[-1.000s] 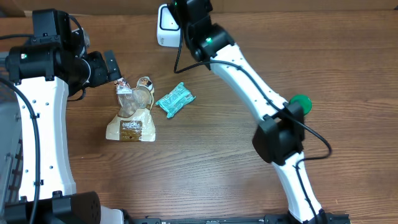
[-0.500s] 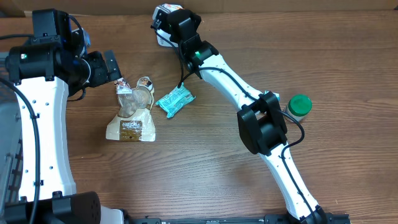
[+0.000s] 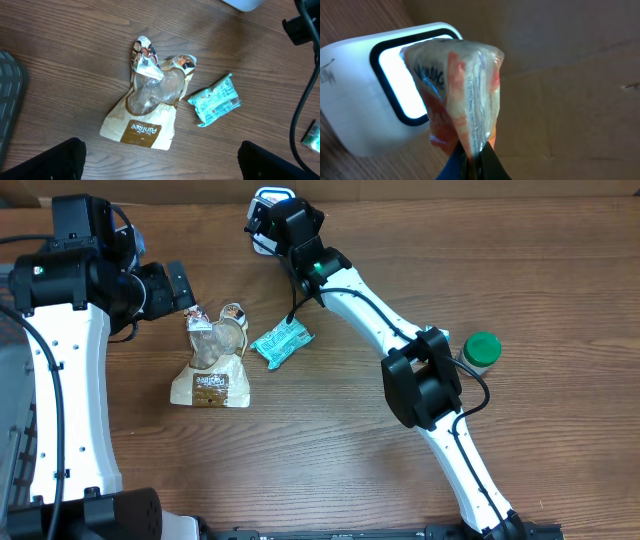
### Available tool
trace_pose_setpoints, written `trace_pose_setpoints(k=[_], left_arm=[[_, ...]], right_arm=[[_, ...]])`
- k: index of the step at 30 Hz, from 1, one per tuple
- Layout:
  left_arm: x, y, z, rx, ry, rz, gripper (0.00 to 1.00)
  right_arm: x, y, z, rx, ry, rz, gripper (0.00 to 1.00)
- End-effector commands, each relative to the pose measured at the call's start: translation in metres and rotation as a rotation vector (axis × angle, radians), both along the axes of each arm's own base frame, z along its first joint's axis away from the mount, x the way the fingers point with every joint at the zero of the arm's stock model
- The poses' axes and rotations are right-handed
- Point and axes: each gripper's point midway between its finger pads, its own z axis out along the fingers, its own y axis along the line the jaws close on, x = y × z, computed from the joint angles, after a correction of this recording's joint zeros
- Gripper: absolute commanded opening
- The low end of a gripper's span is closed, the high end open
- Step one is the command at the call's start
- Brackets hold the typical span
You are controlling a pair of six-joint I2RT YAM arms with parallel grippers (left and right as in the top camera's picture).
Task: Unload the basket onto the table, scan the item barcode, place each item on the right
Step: 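Hold the orange Kleenex pack up to the scanner window, then carry the orange pack right and set it beside the blue pack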
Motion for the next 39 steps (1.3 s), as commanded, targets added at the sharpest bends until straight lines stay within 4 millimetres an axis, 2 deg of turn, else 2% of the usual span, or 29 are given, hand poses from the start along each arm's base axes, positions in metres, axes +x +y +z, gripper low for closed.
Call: trace_pose_setpoints(k=[1, 5, 6, 7, 9, 12, 14, 15, 18, 21, 24, 25, 26, 29, 31, 33, 34, 35, 37, 39], left_arm=[[-0.001, 0.0, 0.008, 0.002, -0.024, -0.006, 0.99], [-0.001, 0.0, 0.008, 0.002, -0.024, -0.006, 1.0], [-0.001, 0.0, 0.008, 0.002, -0.023, -0.006, 1.0], [-0.001, 0.0, 0.008, 0.002, -0.024, -0.006, 1.0], [-0.001, 0.0, 0.008, 0.002, -0.023, -0.006, 1.0], [-0.001, 0.0, 0.008, 0.002, -0.024, -0.006, 1.0], [-0.001, 0.0, 0.008, 0.002, -0.024, -0.006, 1.0], [-0.001, 0.0, 0.008, 0.002, -0.024, -0.006, 0.99], [-0.001, 0.0, 0.008, 0.002, -0.024, -0.006, 1.0], [-0.001, 0.0, 0.008, 0.002, -0.024, -0.006, 1.0], [-0.001, 0.0, 0.008, 0.002, -0.024, -0.006, 1.0], [-0.001, 0.0, 0.008, 0.002, -0.024, -0.006, 1.0], [-0.001, 0.0, 0.008, 0.002, -0.024, -0.006, 1.0], [-0.001, 0.0, 0.008, 0.002, -0.024, -0.006, 1.0], [-0.001, 0.0, 0.008, 0.002, -0.024, -0.006, 1.0], [-0.001, 0.0, 0.008, 0.002, -0.024, -0.006, 1.0], [-0.001, 0.0, 0.008, 0.002, -0.024, -0.006, 1.0], [-0.001, 0.0, 0.008, 0.002, -0.024, -0.006, 1.0], [-0.001, 0.0, 0.008, 0.002, -0.024, -0.006, 1.0], [-0.001, 0.0, 0.008, 0.002, -0.023, -0.006, 1.0]], right_arm=[[-0.013, 0.004, 0.082, 0.219, -0.028, 0.015, 0.04], [-0.04, 0.003, 0.136, 0.452, 0.05, 0.013, 0.04], [-0.055, 0.001, 0.158, 0.574, 0.104, 0.002, 0.04], [-0.064, -0.001, 0.167, 0.635, 0.139, -0.009, 0.04], [-0.094, -0.01, 0.193, 0.829, 0.274, -0.062, 0.04], [-0.141, -0.026, 0.211, 1.019, 0.518, -0.129, 0.04], [-0.167, -0.039, 0.209, 1.051, 0.651, -0.178, 0.04], [-0.181, -0.053, 0.202, 1.055, 0.728, -0.243, 0.04], [-0.201, -0.083, 0.174, 1.017, 0.849, -0.423, 0.04], [-0.224, -0.117, 0.123, 0.927, 0.996, -0.656, 0.04], [-0.227, -0.138, 0.07, 0.892, 1.061, -0.831, 0.04], [-0.227, -0.141, 0.058, 0.891, 1.068, -0.859, 0.04], [-0.226, -0.148, 0.034, 0.889, 1.068, -0.924, 0.04], [-0.228, -0.167, -0.012, 0.879, 1.055, -1.053, 0.04], [-0.232, -0.187, -0.043, 0.862, 1.033, -1.147, 0.04], [-0.236, -0.197, -0.058, 0.864, 1.029, -1.192, 0.04], [-0.24, -0.211, -0.074, 0.873, 1.032, -1.244, 0.04], [-0.241, -0.216, -0.078, 0.876, 1.032, -1.257, 0.05], [-0.24, -0.226, -0.081, 0.877, 1.023, -1.276, 0.19], [-0.238, -0.232, -0.081, 0.869, 1.003, -1.286, 0.26]])
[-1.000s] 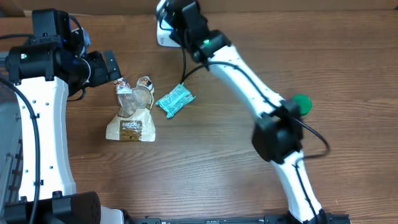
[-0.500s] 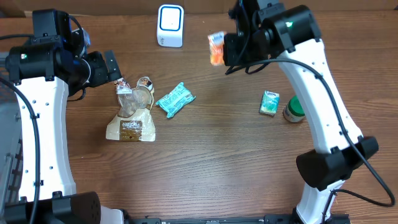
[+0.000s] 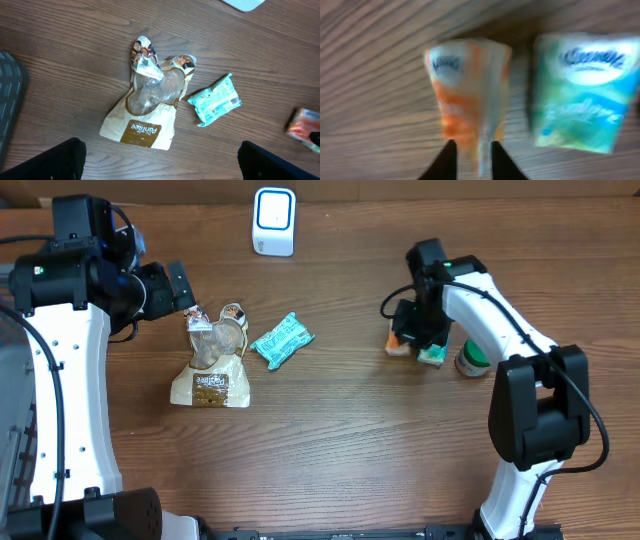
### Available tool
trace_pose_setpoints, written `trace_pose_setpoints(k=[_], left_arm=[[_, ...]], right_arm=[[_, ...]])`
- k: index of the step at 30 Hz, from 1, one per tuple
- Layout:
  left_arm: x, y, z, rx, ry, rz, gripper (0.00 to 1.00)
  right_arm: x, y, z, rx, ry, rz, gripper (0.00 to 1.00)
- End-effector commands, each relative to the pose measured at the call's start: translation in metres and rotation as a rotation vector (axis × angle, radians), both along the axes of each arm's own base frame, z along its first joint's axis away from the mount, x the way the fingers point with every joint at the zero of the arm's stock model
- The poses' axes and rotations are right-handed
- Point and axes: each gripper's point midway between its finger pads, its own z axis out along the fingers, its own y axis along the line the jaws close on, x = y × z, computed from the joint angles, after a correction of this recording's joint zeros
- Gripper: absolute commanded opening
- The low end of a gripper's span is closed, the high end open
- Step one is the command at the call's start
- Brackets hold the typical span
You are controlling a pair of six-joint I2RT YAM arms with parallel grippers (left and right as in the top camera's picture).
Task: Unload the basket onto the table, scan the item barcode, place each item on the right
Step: 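Carry the orange pack right and set it beside the blue pack, then reach the right gripper to the green tissue pack and grasp it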
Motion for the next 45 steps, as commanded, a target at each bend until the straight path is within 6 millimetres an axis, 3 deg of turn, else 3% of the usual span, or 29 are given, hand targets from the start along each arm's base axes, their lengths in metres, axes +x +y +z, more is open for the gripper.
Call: trace_pose_setpoints(k=[1, 3, 4, 8, 15, 20, 21, 24, 28, 32, 35, 39, 45], left_arm=[[-0.001, 0.0, 0.008, 0.002, -0.023, -0.005, 1.0], [-0.001, 0.0, 0.008, 0.002, -0.024, -0.005, 1.0], [-0.001, 0.0, 0.008, 0.002, -0.023, -0.005, 1.0], [-0.001, 0.0, 0.008, 0.003, -0.024, -0.006, 1.0], [-0.001, 0.0, 0.008, 0.002, -0.024, -0.005, 1.0], [-0.001, 0.0, 0.008, 0.002, -0.024, -0.005, 1.0], [-0.001, 0.0, 0.008, 0.002, -0.024, -0.005, 1.0], [-0.001, 0.0, 0.008, 0.002, -0.023, -0.005, 1.0], [-0.001, 0.0, 0.008, 0.002, -0.024, -0.005, 1.0], [-0.001, 0.0, 0.008, 0.002, -0.024, -0.005, 1.0], [-0.001, 0.0, 0.008, 0.002, -0.023, -0.005, 1.0], [-0.001, 0.0, 0.008, 0.002, -0.024, -0.005, 1.0], [-0.001, 0.0, 0.008, 0.002, -0.023, -0.005, 1.0]], right_arm=[[0.006, -0.016, 0.005, -0.039, -0.028, -0.039, 0.32], [0.007, -0.008, 0.008, 0.019, -0.023, -0.04, 0.36], [0.008, 0.0, 0.014, 0.067, -0.023, -0.036, 0.42], [0.017, 0.039, 0.041, 0.224, -0.063, 0.06, 0.49], [0.021, 0.154, 0.068, 0.468, -0.219, 0.271, 0.49], [0.029, 0.224, 0.062, 0.438, -0.368, 0.263, 0.53], [0.028, 0.252, 0.058, 0.455, -0.419, 0.292, 0.52], [0.024, 0.284, 0.051, 0.451, -0.49, 0.33, 0.52], [0.018, 0.31, 0.035, 0.436, -0.525, 0.307, 0.54], [0.005, 0.322, 0.011, 0.397, -0.505, 0.322, 0.54], [-0.004, 0.314, 0.003, 0.371, -0.449, 0.329, 0.53], [-0.025, 0.287, -0.007, 0.319, -0.302, 0.338, 0.54], [-0.04, 0.243, 0.006, 0.264, -0.174, 0.379, 0.58]])
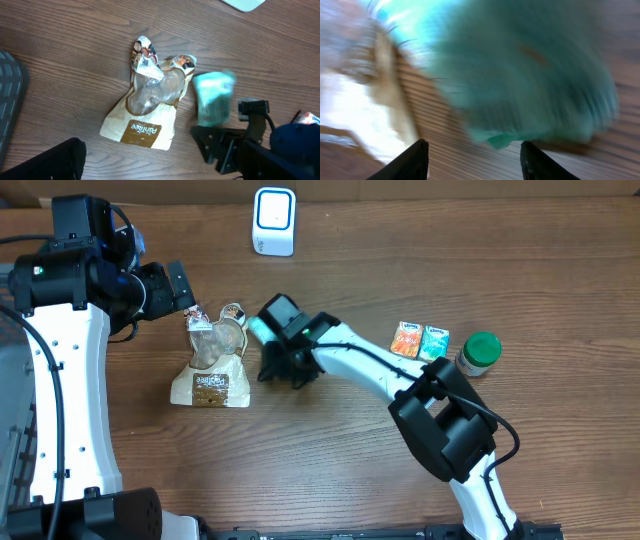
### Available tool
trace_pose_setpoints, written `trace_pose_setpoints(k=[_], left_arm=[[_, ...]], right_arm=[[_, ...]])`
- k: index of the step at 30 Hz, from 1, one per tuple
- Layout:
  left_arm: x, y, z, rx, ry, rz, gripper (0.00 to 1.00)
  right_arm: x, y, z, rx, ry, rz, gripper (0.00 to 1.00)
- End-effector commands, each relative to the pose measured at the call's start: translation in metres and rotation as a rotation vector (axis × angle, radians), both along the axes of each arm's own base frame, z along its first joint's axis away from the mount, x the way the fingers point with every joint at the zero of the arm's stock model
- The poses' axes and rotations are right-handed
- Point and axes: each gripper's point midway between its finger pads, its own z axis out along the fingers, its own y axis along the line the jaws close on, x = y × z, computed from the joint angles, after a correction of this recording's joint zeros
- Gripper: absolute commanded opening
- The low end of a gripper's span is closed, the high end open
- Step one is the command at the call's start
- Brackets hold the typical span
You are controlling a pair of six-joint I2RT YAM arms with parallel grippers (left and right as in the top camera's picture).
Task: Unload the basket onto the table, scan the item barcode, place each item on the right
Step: 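Reach the right gripper to the green tissue pack and grasp it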
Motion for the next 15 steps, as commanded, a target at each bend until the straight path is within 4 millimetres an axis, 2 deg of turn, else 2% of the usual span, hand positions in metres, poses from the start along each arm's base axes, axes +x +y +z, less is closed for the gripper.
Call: trace_pose_setpoints(k=[1, 5, 8, 11, 15], left_arm=[[-0.001, 0.0, 0.008, 0.002, -0.024, -0.006, 1.0], [-0.001, 0.0, 0.008, 0.002, -0.023, -0.006, 1.0], [-0.001, 0.0, 0.008, 0.002, -0.024, -0.006, 1.0], [-0.001, 0.0, 0.008, 0.002, -0.024, -0.006, 1.0], [-0.001, 0.0, 0.008, 0.002, -0.024, -0.006, 1.0]], right_arm=[[0.013, -0.014, 0.046, 0.041, -0.049, 0.031, 0.59], [0.023, -0.036, 0.08, 0.039, -0.094, 0.054, 0.63], [0.04, -0.056, 0.098, 0.06, -0.124, 0.003, 0.66], [0.055, -0.061, 0.103, 0.158, -0.083, -0.067, 0.66], [0.061, -0.057, 0.102, 0.212, -0.027, -0.169, 0.64]])
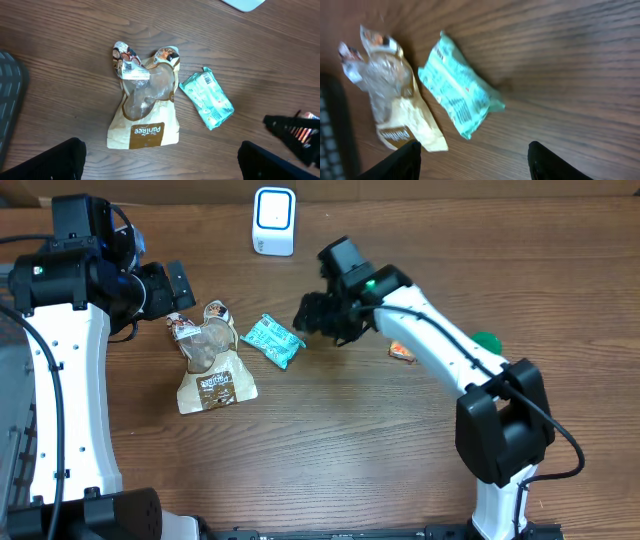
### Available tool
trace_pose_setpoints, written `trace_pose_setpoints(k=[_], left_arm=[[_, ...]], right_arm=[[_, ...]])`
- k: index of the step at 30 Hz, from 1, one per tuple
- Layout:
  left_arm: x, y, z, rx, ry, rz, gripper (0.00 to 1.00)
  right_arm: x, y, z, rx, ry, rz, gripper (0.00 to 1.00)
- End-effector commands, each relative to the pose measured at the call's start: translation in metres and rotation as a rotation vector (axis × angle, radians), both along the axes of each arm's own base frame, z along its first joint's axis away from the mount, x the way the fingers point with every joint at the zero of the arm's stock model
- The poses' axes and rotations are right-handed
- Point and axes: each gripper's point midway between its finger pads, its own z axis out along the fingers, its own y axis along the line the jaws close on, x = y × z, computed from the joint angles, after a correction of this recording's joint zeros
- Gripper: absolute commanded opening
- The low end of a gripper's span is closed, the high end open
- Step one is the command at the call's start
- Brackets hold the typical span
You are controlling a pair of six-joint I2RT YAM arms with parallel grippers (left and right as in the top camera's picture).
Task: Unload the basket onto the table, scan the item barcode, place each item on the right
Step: 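Reach the right gripper to the green tissue pack and grasp it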
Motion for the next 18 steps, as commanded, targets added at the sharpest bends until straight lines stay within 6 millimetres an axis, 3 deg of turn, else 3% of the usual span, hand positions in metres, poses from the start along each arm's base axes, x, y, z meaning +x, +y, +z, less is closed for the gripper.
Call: trace_pose_setpoints(k=[1, 9, 18], left_arm=[[-0.001, 0.0, 0.008, 0.002, -0.023, -0.005, 1.0], [-0.001, 0.0, 0.008, 0.002, -0.024, -0.005, 1.0], [-0.001, 0.0, 0.008, 0.002, -0.023, -0.005, 1.0]], right_arm=[[0.0, 0.014, 0.006, 0.082, 0.064, -0.075, 0.64], [-0.011, 0.032, -0.046, 0.05, 0.207, -0.161, 0.63], [-0.005, 0.062, -0.095, 0.057, 0.186, -0.144, 0.64]])
